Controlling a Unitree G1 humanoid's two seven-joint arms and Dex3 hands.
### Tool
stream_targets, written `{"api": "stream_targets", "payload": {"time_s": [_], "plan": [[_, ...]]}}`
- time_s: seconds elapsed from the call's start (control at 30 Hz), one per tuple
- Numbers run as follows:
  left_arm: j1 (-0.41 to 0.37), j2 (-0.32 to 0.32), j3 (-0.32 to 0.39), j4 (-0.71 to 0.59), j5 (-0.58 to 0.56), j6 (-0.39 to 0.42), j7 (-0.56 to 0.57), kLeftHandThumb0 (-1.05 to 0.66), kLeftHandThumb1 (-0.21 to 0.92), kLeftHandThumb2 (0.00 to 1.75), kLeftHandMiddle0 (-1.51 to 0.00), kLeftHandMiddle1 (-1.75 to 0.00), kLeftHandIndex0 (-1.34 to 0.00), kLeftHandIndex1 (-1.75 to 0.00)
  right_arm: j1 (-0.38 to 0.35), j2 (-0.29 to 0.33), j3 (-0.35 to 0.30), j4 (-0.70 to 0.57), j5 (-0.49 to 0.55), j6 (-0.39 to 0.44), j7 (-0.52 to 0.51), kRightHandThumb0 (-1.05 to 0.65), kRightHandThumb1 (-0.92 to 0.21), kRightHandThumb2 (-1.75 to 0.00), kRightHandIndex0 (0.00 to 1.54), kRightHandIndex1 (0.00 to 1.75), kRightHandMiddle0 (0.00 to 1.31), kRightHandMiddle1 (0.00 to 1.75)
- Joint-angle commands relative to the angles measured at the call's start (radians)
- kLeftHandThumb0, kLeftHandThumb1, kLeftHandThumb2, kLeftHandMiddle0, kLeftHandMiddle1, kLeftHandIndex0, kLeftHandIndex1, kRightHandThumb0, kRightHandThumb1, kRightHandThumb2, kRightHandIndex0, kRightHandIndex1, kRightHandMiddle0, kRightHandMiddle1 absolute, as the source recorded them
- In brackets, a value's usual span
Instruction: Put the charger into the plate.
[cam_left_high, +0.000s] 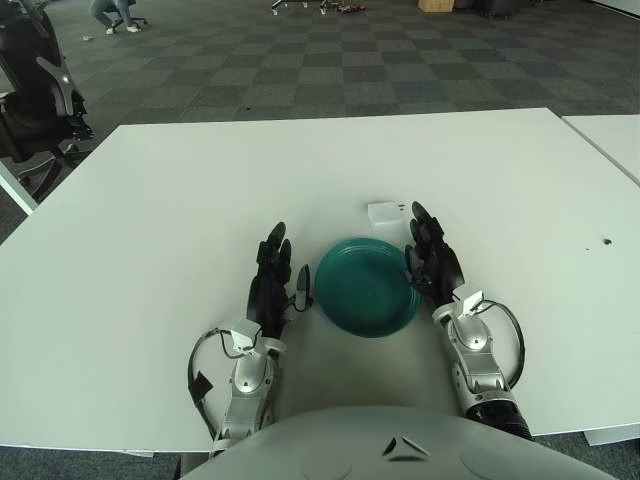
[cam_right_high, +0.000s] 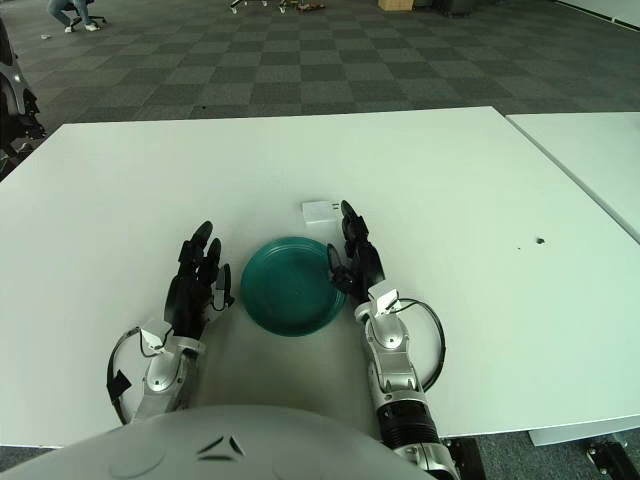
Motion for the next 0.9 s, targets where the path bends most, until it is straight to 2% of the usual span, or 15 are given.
{"api": "stream_targets", "payload": {"time_s": [0.0, 0.1, 0.23, 0.3, 0.47, 0.5, 0.57, 0.7, 0.73, 0.8, 0.87], "plan": [[0.017, -0.054, -0.001, 0.092, -0.006, 0.048, 0.012, -0.7, 0.92, 0.77, -0.19, 0.0, 0.0, -0.46, 0.038, -0.021, -0.033, 0.121, 0.015, 0.084, 0.0, -0.83, -0.92, -0.67, 0.01, 0.0, 0.0, 0.23], [0.009, -0.055, 0.002, 0.099, -0.005, 0.047, 0.015, -0.7, 0.92, 0.78, -0.2, 0.0, 0.0, -0.48, -0.012, -0.031, -0.054, 0.099, 0.05, 0.107, 0.027, -0.81, -0.92, -0.65, 0.02, 0.01, 0.0, 0.26], [-0.001, -0.058, 0.009, 0.111, -0.015, 0.044, 0.013, -0.7, 0.92, 0.78, -0.22, -0.01, 0.0, -0.53, -0.132, -0.072, -0.105, 0.013, 0.084, 0.155, 0.033, -0.79, -0.92, -0.65, 0.04, 0.01, 0.0, 0.32], [-0.007, -0.06, 0.012, 0.117, -0.02, 0.044, 0.012, -0.7, 0.92, 0.78, -0.23, -0.01, 0.0, -0.56, -0.179, -0.092, -0.121, 0.023, 0.062, 0.125, 0.016, -0.78, -0.92, -0.66, 0.05, 0.01, 0.0, 0.36], [-0.026, -0.056, 0.015, 0.141, -0.016, 0.037, 0.011, -0.71, 0.92, 0.78, -0.23, -0.01, 0.0, -0.6, -0.271, -0.158, -0.133, 0.06, -0.051, -0.022, -0.06, -0.78, -0.92, -0.66, 0.1, 0.02, 0.0, 0.46], [-0.03, -0.056, 0.015, 0.146, -0.012, 0.035, 0.013, -0.72, 0.92, 0.78, -0.23, -0.01, 0.0, -0.6, -0.284, -0.165, -0.133, 0.068, -0.067, -0.041, -0.073, -0.78, -0.92, -0.65, 0.11, 0.02, 0.0, 0.46], [-0.035, -0.051, 0.014, 0.155, 0.005, 0.029, 0.022, -0.73, 0.92, 0.78, -0.23, -0.01, 0.0, -0.59, -0.375, -0.208, -0.131, 0.078, -0.141, -0.079, -0.128, -0.77, -0.92, -0.63, 0.13, 0.03, 0.0, 0.47], [-0.044, -0.049, 0.014, 0.167, 0.014, 0.023, 0.029, -0.74, 0.92, 0.78, -0.22, 0.0, 0.0, -0.58, -0.465, -0.244, -0.122, 0.121, -0.205, -0.121, -0.183, -0.75, -0.92, -0.59, 0.18, 0.04, 0.0, 0.49], [-0.046, -0.049, 0.016, 0.171, 0.013, 0.02, 0.028, -0.74, 0.92, 0.78, -0.22, 0.0, 0.0, -0.58, -0.538, -0.279, -0.098, 0.204, -0.295, -0.176, -0.274, -0.75, -0.92, -0.58, 0.19, 0.04, 0.0, 0.5], [-0.051, -0.049, 0.018, 0.178, 0.009, 0.014, 0.025, -0.75, 0.92, 0.78, -0.22, 0.0, 0.0, -0.58, -0.637, -0.328, -0.055, 0.327, -0.431, -0.249, -0.412, -0.71, -0.92, -0.54, 0.23, 0.04, 0.0, 0.55], [-0.053, -0.049, 0.02, 0.182, 0.005, 0.008, 0.022, -0.74, 0.92, 0.77, -0.23, 0.0, 0.0, -0.58, -0.688, -0.354, -0.014, 0.386, -0.521, -0.264, -0.499, -0.69, -0.92, -0.52, 0.26, 0.05, 0.0, 0.59]]}}
